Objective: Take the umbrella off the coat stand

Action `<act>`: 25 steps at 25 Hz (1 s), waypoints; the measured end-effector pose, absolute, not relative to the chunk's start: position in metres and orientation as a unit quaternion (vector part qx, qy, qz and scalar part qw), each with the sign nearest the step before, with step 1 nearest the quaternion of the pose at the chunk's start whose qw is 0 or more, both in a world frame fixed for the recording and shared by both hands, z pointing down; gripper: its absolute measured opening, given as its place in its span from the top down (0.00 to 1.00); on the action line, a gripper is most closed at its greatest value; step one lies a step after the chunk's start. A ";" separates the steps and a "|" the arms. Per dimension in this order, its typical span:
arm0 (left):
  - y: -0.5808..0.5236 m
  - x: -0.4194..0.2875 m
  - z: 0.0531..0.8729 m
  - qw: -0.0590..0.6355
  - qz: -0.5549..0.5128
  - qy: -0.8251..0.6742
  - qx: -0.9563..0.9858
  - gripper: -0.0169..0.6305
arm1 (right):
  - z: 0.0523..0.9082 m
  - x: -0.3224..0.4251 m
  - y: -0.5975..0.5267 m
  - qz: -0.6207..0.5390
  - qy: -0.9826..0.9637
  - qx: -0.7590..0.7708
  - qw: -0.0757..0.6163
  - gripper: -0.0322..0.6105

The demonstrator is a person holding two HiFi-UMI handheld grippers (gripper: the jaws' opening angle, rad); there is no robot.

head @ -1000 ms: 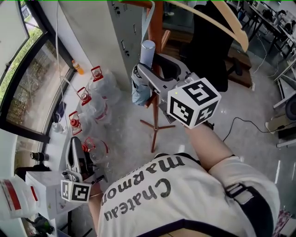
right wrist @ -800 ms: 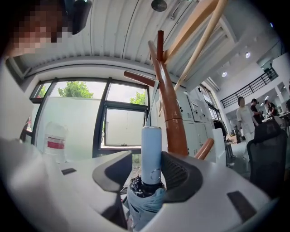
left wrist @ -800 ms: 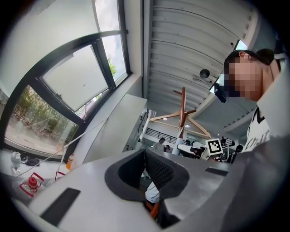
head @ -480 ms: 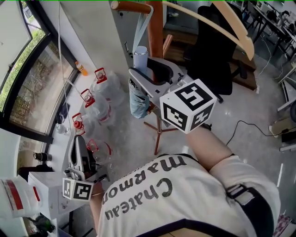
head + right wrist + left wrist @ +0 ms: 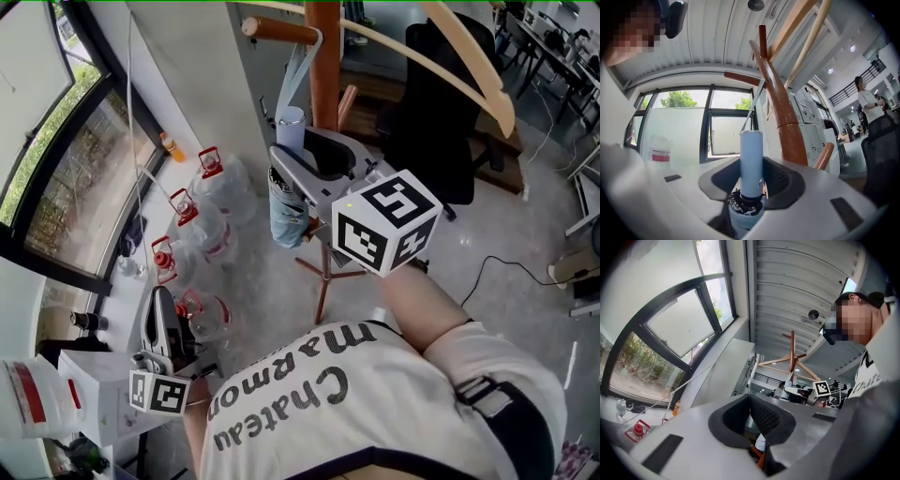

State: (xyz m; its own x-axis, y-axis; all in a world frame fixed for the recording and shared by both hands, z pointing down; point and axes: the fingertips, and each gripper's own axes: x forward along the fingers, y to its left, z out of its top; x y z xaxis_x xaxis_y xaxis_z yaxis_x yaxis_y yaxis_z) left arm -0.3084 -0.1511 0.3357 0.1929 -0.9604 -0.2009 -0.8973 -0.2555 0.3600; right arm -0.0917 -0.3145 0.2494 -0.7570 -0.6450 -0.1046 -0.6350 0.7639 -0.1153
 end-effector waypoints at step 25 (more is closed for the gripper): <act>-0.131 -0.312 0.327 0.073 -0.207 -0.615 0.757 0.94 | 0.233 -0.084 -0.301 -0.044 0.935 -0.337 0.098 0.70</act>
